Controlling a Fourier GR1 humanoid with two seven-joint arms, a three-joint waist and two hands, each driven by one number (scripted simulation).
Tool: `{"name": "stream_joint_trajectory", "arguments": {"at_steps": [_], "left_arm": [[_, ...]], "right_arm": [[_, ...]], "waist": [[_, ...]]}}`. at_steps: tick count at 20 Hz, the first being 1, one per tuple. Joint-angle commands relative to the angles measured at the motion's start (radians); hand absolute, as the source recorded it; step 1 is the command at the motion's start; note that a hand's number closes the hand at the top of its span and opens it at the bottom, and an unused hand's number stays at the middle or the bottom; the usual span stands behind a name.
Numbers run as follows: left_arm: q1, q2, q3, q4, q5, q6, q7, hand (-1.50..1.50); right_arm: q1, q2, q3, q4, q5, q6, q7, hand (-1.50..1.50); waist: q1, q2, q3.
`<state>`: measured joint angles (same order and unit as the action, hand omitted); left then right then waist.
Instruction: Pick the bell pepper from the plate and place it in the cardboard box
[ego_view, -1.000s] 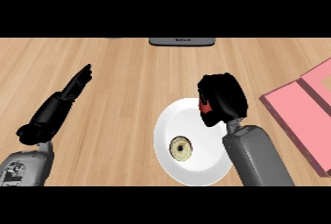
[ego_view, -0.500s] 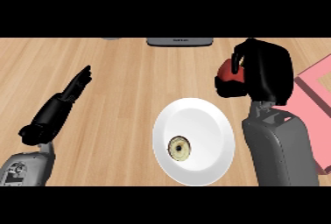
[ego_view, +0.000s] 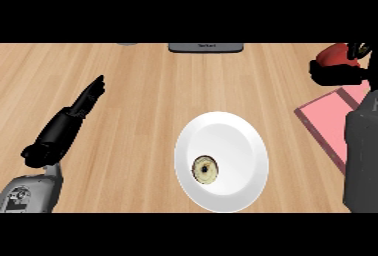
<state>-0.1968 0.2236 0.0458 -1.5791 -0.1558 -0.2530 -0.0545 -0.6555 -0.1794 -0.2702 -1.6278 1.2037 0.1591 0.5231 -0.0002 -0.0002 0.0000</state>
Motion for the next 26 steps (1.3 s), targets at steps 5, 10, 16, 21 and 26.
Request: {"name": "stream_joint_trajectory", "arguments": {"at_steps": [5, 10, 16, 21, 26], "left_arm": [[-0.005, -0.018, -0.017, 0.014, -0.017, 0.002, -0.008, 0.00], [-0.012, -0.003, 0.007, 0.016, -0.013, 0.003, -0.016, 0.00], [-0.032, 0.010, 0.029, 0.013, 0.007, -0.016, 0.007, 0.00], [-0.020, -0.009, 0.010, -0.009, -0.016, 0.000, 0.021, 0.00], [-0.048, -0.008, 0.029, 0.027, 0.003, -0.010, 0.011, 0.00]], "right_arm": [[0.015, -0.205, -0.108, 0.216, -0.065, 0.130, -0.095, 1.50], [0.067, -0.321, -0.201, 0.316, -0.192, 0.338, -0.180, 1.50], [0.125, -0.369, -0.170, 0.484, -0.179, 0.346, -0.264, 1.50], [0.113, -0.442, -0.190, 0.573, -0.269, 0.477, -0.382, -1.50], [0.141, -0.437, -0.244, 0.539, -0.362, 0.377, -0.560, -1.50]], "waist": [[0.003, 0.003, 0.000], [-0.005, 0.000, 0.000], [0.005, 0.004, 0.000], [0.003, 0.001, 0.000], [-0.006, 0.000, 0.001]]}}
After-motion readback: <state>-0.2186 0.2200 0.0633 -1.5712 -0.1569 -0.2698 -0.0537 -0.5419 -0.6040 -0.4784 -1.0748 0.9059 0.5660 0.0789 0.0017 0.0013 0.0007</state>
